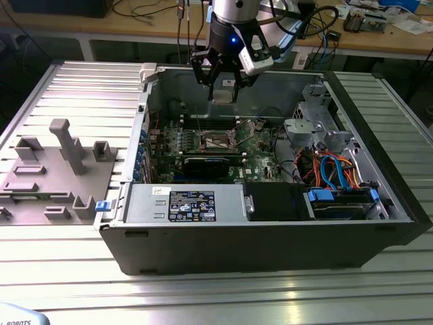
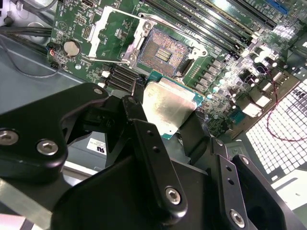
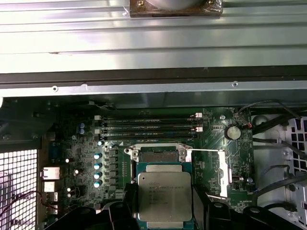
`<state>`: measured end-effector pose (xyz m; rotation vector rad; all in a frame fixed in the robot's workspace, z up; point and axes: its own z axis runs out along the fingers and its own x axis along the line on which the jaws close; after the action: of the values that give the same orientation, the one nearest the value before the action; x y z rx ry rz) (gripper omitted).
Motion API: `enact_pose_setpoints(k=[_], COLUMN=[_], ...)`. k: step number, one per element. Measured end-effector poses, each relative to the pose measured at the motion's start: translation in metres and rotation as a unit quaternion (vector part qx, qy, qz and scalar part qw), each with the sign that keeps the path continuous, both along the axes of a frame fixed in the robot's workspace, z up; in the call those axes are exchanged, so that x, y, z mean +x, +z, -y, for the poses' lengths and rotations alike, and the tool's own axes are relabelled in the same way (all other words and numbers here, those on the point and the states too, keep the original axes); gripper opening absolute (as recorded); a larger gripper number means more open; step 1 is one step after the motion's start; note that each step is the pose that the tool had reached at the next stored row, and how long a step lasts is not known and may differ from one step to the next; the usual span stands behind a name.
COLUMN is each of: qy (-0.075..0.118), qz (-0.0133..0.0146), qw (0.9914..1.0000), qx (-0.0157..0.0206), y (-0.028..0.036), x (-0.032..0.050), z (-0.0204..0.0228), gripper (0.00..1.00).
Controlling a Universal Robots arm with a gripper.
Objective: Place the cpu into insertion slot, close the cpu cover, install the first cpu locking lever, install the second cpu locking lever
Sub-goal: 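Place the cpu into insertion slot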
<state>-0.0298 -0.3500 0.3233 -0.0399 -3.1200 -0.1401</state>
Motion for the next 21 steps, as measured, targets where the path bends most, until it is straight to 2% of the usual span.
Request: enact_pose_setpoints(k=[12,14,21], qy=[0.000,0.000,0.000], qz=[0.0000,0.0000,0.0000], qw=[1.00000,1.00000,1.00000], qx=[0.0000,0.0000,0.0000], y=[-0.0020,-0.0049,-0.0082], x=[0.0000,0.0000,0.0000], z=[0.0000,0.0000,0.0000], gripper=[0.54,0.54,0.54])
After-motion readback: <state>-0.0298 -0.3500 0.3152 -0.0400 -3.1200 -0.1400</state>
